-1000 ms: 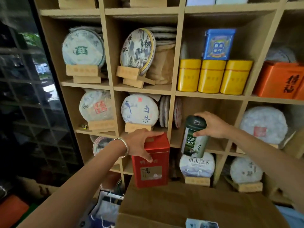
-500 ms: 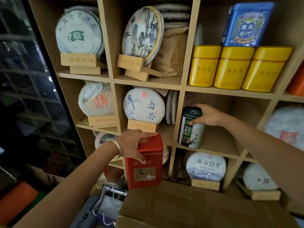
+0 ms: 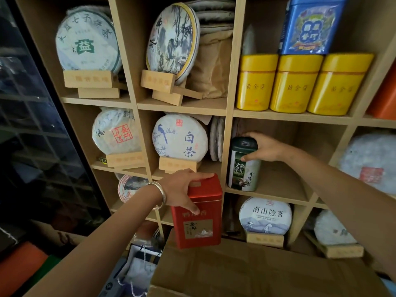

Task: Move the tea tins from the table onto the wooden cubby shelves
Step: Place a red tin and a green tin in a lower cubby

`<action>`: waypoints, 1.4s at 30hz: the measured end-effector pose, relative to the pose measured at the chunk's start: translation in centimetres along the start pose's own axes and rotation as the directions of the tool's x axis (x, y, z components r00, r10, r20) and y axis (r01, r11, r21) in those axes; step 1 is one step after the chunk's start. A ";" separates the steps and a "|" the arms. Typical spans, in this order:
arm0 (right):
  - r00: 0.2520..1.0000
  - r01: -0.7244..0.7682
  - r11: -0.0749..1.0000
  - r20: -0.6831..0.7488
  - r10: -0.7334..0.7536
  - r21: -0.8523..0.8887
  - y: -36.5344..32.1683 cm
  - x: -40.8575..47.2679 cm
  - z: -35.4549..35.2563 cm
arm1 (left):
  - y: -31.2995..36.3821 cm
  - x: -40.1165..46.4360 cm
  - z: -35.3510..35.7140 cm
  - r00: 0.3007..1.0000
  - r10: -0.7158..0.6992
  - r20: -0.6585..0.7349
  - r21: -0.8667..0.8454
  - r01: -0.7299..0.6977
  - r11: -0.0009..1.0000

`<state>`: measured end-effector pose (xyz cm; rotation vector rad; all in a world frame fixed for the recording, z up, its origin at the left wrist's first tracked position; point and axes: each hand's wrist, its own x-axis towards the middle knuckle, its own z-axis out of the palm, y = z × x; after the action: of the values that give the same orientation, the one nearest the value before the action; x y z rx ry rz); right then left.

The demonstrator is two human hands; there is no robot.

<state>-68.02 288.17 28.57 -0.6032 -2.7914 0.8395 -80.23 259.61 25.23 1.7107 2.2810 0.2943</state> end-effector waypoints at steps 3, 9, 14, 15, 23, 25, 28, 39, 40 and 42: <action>1.000 0.003 0.998 0.014 -0.002 -0.059 -0.2 -0.4 -0.2 | 0.7 0.4 -0.2 1.000 0.024 0.008 0.001 -0.024 1.000; 0.987 0.058 0.975 -0.132 -0.087 -0.212 -0.9 -3.7 -1.1 | 2.5 1.2 -0.7 0.997 0.074 0.028 0.016 -0.074 0.997; 0.909 0.162 0.958 -0.342 -0.239 -0.238 -0.3 -9.9 -1.6 | 4.9 2.1 -1.1 0.989 0.144 0.035 0.056 -0.146 0.988; 0.889 0.208 0.953 -0.364 -0.278 -0.220 -0.1 -11.5 -1.4 | 5.4 2.2 -1.3 0.986 0.160 0.037 0.058 -0.162 0.985; 0.999 -0.026 0.923 0.049 0.008 0.384 1.8 -21.6 6.8 | 12.0 3.5 -2.2 0.946 0.315 0.078 0.046 -0.319 0.947; 0.998 -0.031 0.870 -0.031 0.054 0.492 1.9 -22.2 8.0 | 13.9 3.6 -2.3 0.933 0.352 0.076 0.062 -0.357 0.932; 0.976 -0.022 0.815 -0.163 0.143 0.579 2.3 -22.8 7.8 | 15.8 4.0 -2.1 0.914 0.399 0.069 0.079 -0.404 0.911; 0.923 0.011 0.836 -0.327 0.203 0.549 2.6 -24.0 2.7 | 11.5 0.7 -0.1 0.951 0.094 -0.294 -0.525 -0.243 0.815; 0.914 0.015 0.835 -0.346 0.212 0.550 2.6 -23.9 2.3 | 11.1 0.5 1.4 0.966 0.069 -0.250 -0.517 -0.193 0.834; 0.901 0.033 0.828 -0.374 0.217 0.560 2.7 -23.5 1.8 | 11.5 0.4 4.2 0.985 0.067 -0.158 -0.487 -0.136 0.863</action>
<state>-46.36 279.35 24.63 -0.7116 -1.9971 1.2921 -68.53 263.25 24.97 1.5682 1.9607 0.9588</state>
